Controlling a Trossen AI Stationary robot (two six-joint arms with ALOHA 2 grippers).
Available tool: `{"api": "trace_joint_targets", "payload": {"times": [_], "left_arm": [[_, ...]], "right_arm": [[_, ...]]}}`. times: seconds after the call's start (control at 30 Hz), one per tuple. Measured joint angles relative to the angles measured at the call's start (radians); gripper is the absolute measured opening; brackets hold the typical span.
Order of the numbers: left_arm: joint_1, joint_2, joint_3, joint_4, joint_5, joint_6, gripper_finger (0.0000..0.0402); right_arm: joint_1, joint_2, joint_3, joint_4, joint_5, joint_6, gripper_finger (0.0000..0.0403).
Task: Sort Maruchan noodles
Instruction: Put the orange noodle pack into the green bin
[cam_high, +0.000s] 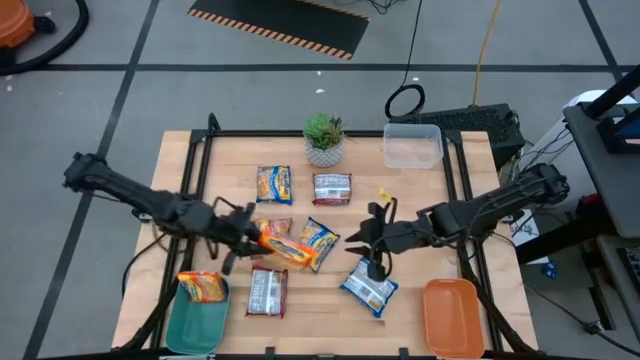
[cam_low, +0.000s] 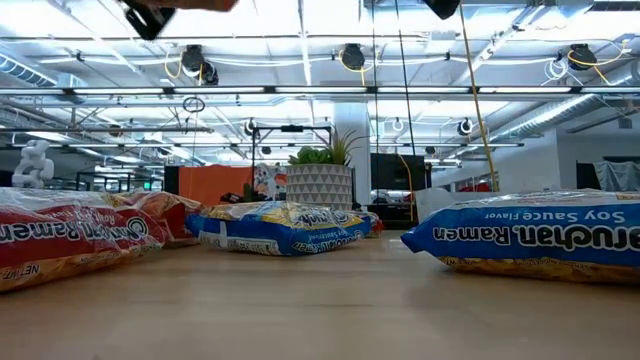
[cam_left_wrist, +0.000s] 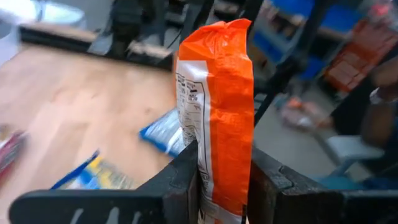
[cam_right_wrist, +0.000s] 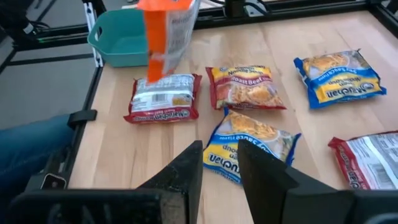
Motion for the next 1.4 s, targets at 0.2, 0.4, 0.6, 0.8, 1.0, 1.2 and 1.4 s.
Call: {"api": "trace_joint_targets", "payload": {"times": [0.2, 0.4, 0.6, 0.8, 1.0, 1.2, 1.4], "left_arm": [[-0.103, -0.010, 0.213, -0.403, -0.103, -0.047, 0.0092], [-0.206, 0.002, 0.318, -0.674, -0.104, -0.182, 0.0092], [-0.378, 0.003, 0.321, -0.914, -0.102, -0.397, 0.0092], [-0.542, 0.003, 0.321, -0.945, -0.101, -0.592, 0.0092], [-0.653, 0.023, 0.321, -0.937, -0.099, -0.683, 0.0092], [-0.721, 0.098, 0.321, -0.941, -0.026, -0.747, 0.0092], [-0.746, 0.187, 0.321, -0.944, 0.066, -0.816, 0.0092]], "right_arm": [[0.005, -0.001, 0.000, 0.003, 0.002, 0.002, 0.0094], [0.005, -0.001, -0.009, 0.004, 0.024, 0.016, 0.0094], [0.005, -0.001, -0.035, 0.003, 0.022, 0.044, 0.0093], [0.005, 0.000, -0.051, 0.004, 0.020, 0.081, 0.0093], [0.005, 0.000, -0.051, 0.012, 0.022, 0.098, 0.0093], [0.005, 0.000, -0.052, 0.018, 0.025, 0.103, 0.0093], [0.005, 0.000, -0.052, 0.053, 0.026, 0.074, 0.0093]]}}
